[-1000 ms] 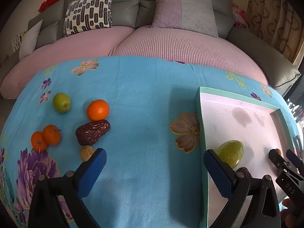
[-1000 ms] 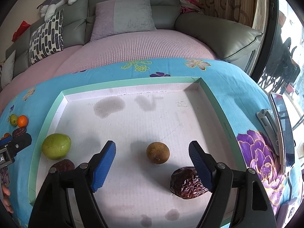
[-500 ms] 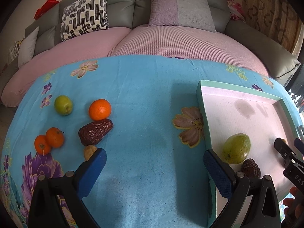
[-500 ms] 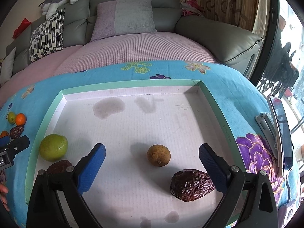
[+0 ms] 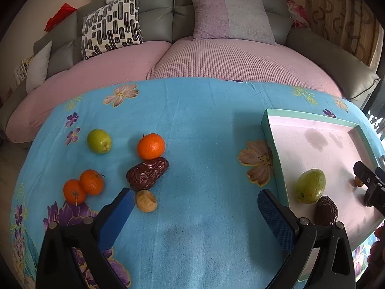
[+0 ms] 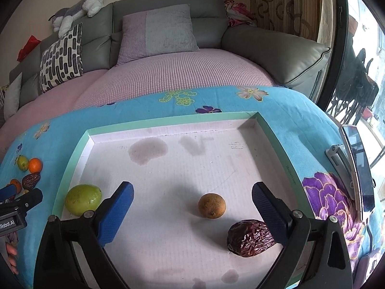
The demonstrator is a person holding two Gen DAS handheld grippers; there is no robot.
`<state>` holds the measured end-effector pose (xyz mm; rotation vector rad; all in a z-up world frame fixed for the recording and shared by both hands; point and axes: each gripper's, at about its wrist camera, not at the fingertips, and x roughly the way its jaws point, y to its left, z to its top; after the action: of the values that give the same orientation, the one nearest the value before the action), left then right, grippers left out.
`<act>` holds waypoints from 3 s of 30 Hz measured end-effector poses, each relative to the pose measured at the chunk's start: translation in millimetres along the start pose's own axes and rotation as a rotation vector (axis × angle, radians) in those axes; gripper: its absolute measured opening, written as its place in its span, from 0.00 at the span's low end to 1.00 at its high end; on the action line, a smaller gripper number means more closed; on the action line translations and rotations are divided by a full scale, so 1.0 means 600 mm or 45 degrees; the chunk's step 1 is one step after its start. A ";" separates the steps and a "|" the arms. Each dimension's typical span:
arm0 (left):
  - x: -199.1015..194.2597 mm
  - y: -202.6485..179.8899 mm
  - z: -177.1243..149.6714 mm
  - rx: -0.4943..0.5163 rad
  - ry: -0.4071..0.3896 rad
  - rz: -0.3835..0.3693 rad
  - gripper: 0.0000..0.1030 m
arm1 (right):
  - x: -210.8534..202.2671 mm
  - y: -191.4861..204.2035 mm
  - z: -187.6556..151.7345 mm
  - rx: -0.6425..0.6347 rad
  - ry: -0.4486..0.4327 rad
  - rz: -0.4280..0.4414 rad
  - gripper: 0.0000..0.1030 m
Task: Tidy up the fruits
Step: 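Withdraw both open tools from the tray back toward the fruits, then grasp a small tan fruit with the right tool while the left grasps an orange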
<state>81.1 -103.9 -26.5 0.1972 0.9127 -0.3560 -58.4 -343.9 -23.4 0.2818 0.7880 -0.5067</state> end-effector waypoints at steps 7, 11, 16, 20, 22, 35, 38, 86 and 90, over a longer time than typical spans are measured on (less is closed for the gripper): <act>-0.013 0.054 -0.001 -0.046 -0.015 0.050 1.00 | 0.004 0.019 0.002 0.009 0.019 0.007 0.96; -0.019 0.095 -0.003 -0.096 -0.021 0.086 1.00 | 0.003 0.042 0.002 -0.021 0.019 0.032 0.96; -0.033 0.149 -0.009 -0.173 -0.039 0.122 1.00 | 0.002 0.078 0.001 -0.062 0.017 0.071 0.96; -0.041 0.192 -0.016 -0.242 -0.049 0.149 1.00 | 0.002 0.113 -0.002 -0.122 0.014 0.092 0.96; -0.045 0.212 -0.019 -0.274 -0.053 0.168 1.00 | 0.003 0.131 -0.004 -0.138 0.019 0.120 0.96; -0.065 0.302 -0.036 -0.417 -0.091 0.211 1.00 | 0.000 0.249 -0.021 -0.250 0.009 0.277 0.96; -0.061 0.314 -0.037 -0.432 -0.095 0.193 1.00 | 0.002 0.278 -0.027 -0.268 0.027 0.333 0.96; 0.030 0.331 -0.055 -0.617 -0.014 -0.152 0.34 | 0.054 0.470 -0.088 -0.494 0.183 0.614 0.25; 0.009 0.332 -0.050 -0.614 -0.053 -0.151 0.34 | 0.047 0.466 -0.084 -0.491 0.171 0.617 0.24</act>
<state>138.3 88.5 -45.4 -0.3075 0.9455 -0.2390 76.9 -95.5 -63.1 0.1400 0.8945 0.1237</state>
